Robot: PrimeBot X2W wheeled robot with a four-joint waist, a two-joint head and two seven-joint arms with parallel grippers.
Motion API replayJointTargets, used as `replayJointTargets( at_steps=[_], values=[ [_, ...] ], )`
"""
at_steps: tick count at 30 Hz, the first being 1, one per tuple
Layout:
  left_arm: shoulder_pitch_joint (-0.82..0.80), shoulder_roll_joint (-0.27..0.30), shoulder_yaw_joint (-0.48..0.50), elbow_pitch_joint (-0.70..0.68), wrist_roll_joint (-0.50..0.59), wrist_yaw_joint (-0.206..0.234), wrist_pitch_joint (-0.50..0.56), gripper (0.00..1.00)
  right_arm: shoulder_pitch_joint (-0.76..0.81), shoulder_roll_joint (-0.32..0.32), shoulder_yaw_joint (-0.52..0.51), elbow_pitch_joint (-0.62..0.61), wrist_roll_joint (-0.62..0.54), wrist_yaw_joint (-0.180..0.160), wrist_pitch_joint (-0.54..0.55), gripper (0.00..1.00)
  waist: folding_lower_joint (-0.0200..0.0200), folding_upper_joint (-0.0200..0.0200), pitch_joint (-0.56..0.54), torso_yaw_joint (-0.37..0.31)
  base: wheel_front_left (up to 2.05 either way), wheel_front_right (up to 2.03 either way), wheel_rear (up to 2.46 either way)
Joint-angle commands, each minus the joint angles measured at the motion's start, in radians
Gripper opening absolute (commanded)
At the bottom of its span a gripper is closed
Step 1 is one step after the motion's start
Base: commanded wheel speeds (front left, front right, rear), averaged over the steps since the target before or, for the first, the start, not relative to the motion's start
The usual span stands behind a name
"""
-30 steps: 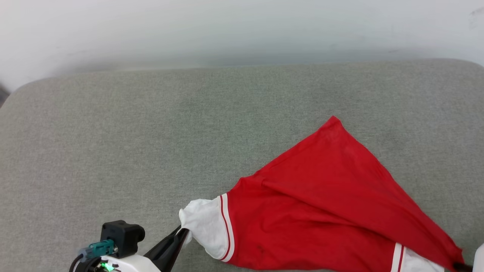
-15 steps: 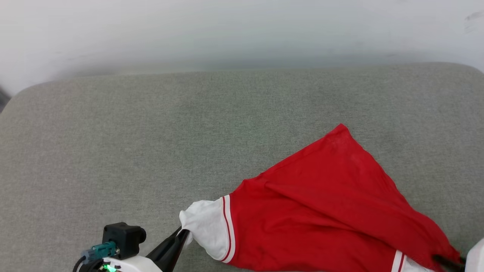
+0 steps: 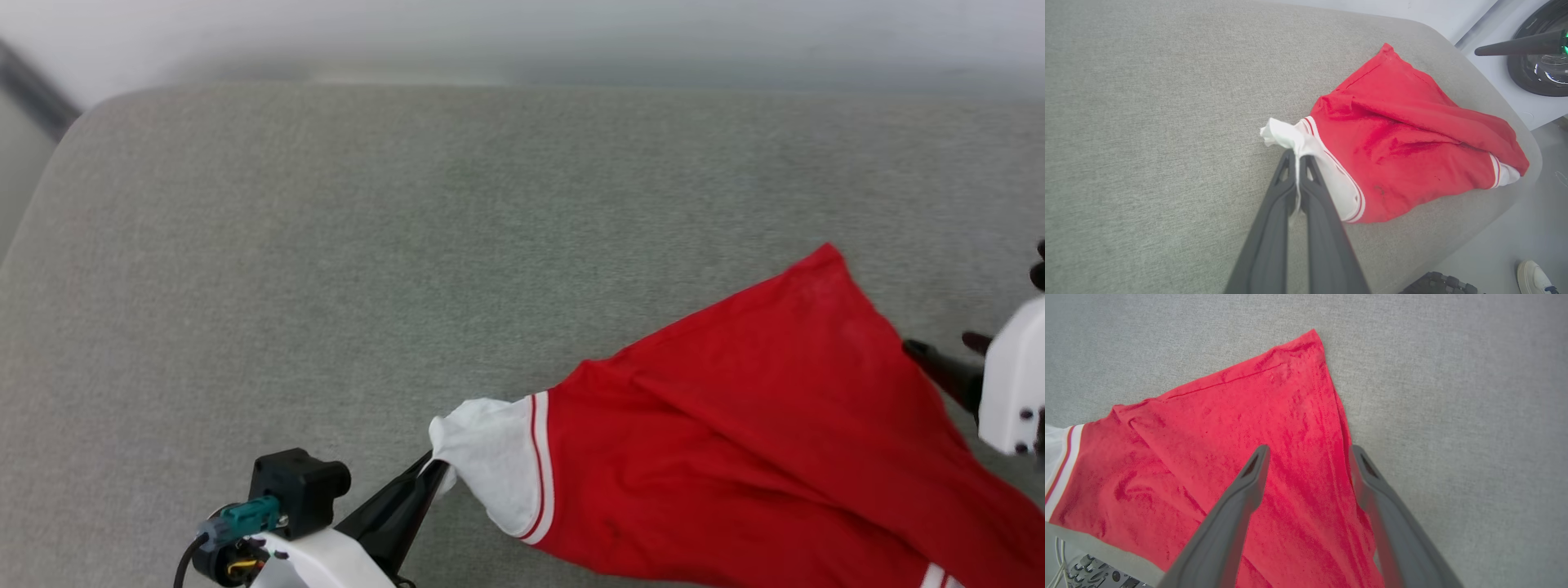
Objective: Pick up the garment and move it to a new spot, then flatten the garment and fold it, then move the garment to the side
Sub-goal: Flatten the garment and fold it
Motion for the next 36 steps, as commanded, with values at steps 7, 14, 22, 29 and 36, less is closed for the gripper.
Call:
replayJointTargets(
  at_steps=[7, 14, 22, 29, 36],
  values=[
    [-0.063, -0.026, -0.022, -0.023, 0.029, -0.018, 0.011, 0.0, -0.198, -0.003, 0.032, 0.184, -0.093, 0.0, 0.034, 1.0, 0.0, 0.0, 0.111, 0.117, 0.0, 0.0, 0.0],
    [-0.096, -0.056, -0.044, -0.015, 0.039, -0.033, 0.006, 0.0, -0.3, -0.026, 0.039, 0.336, -0.159, 0.0, 0.018, 1.0, 0.0, 0.0, 0.169, 0.177, 0.0, 0.0, 0.0],
    [-0.122, -0.083, -0.058, 0.011, 0.04, -0.055, -0.005, 0.0, -0.284, -0.052, 0.096, 0.429, -0.186, 0.0, 0.026, 1.0, 0.0, 0.0, 0.211, 0.218, 0.0, 0.0, 0.0],
    [-0.128, -0.094, -0.065, 0.04, 0.033, -0.065, -0.014, 0.0, -0.239, -0.062, 0.142, 0.481, -0.175, 0.0, 0.004, 0.0, 0.0, 0.0, 0.209, 0.23, 0.0, 0.0, 0.0],
    [-0.122, -0.073, -0.043, 0.041, 0.029, -0.054, -0.023, 0.0, -0.299, -0.065, 0.134, 0.485, -0.159, 0.0, -0.102, 0.0, 0.0, 0.0, 0.133, 0.192, 0.0, 0.0, 0.0]
  ],
)
